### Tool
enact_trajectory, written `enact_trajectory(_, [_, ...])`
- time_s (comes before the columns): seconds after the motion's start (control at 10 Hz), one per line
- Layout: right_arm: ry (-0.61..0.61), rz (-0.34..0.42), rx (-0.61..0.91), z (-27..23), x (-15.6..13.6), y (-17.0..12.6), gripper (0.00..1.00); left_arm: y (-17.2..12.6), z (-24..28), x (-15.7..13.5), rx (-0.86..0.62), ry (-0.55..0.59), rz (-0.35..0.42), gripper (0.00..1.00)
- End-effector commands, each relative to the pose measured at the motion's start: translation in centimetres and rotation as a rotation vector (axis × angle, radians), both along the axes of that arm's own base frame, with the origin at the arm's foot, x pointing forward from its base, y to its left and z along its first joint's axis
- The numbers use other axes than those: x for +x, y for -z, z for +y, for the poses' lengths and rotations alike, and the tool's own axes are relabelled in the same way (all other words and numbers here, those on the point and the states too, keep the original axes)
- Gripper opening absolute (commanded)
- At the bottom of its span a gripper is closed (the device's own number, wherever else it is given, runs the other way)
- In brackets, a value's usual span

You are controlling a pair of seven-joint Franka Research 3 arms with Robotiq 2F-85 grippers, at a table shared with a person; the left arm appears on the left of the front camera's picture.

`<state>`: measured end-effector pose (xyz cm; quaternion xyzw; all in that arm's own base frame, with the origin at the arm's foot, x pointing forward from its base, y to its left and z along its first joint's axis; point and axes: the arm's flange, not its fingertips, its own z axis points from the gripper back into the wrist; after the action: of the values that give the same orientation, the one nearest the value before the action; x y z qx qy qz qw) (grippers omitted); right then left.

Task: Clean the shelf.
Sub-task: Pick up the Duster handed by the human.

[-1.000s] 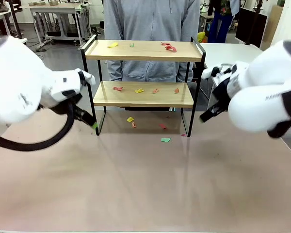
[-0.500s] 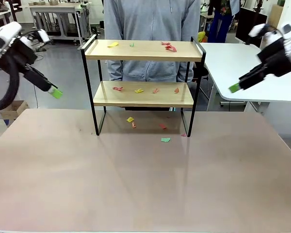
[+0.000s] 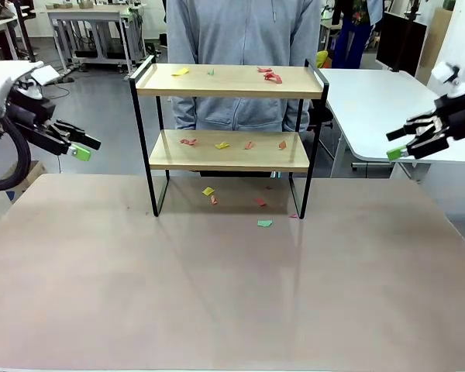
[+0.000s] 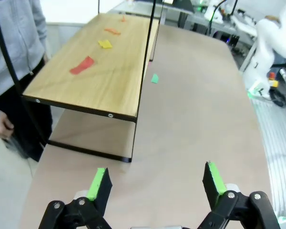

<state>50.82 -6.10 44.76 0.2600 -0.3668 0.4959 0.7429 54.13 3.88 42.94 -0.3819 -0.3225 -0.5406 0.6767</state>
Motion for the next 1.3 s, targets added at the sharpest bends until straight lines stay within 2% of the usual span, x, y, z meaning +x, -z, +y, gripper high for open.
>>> enact_trajectory(0.0, [0.003,0.003,-0.01,1.0,-1.5,-3.2,1.0,-0.7,0.0,-0.5,0.008,-0.005,0.013,1.0])
enact_trajectory(0.4, [0.003,0.003,-0.01,1.0,-1.5,-3.2,1.0,-0.7,0.0,-0.5,0.008,-0.005,0.013,1.0])
enact_trajectory(0.5, [-0.005,-0.022,-0.015,1.0,-1.0,-3.3,1.0,-0.4,0.2,-0.1,-0.003,-0.005,-0.001,1.0])
enact_trajectory(0.6, [-0.113,0.08,0.045,-0.9,1.4,-2.4,1.0,0.0,2.0,2.8,-0.124,0.004,-0.05,1.0])
enact_trajectory(0.7, [-0.142,0.078,0.094,-2.6,4.0,-1.1,1.0,0.8,3.7,4.8,-0.193,0.002,-0.066,1.0])
enact_trajectory(0.8, [-0.179,0.015,0.181,-4.3,6.4,0.4,1.0,1.7,5.2,6.3,-0.257,0.024,-0.101,1.0])
enact_trajectory(0.9, [-0.156,-0.046,0.272,-6.0,8.2,1.7,1.0,3.0,6.3,7.8,-0.336,0.066,-0.095,1.0])
enact_trajectory(1.0, [-0.154,-0.086,0.336,-7.5,9.9,3.6,1.0,5.0,7.5,9.2,-0.433,0.096,-0.083,1.0])
enact_trajectory(1.2, [-0.172,-0.151,0.44,-9.0,12.0,6.6,1.0,7.7,8.9,10.6,-0.529,0.1,-0.13,1.0])
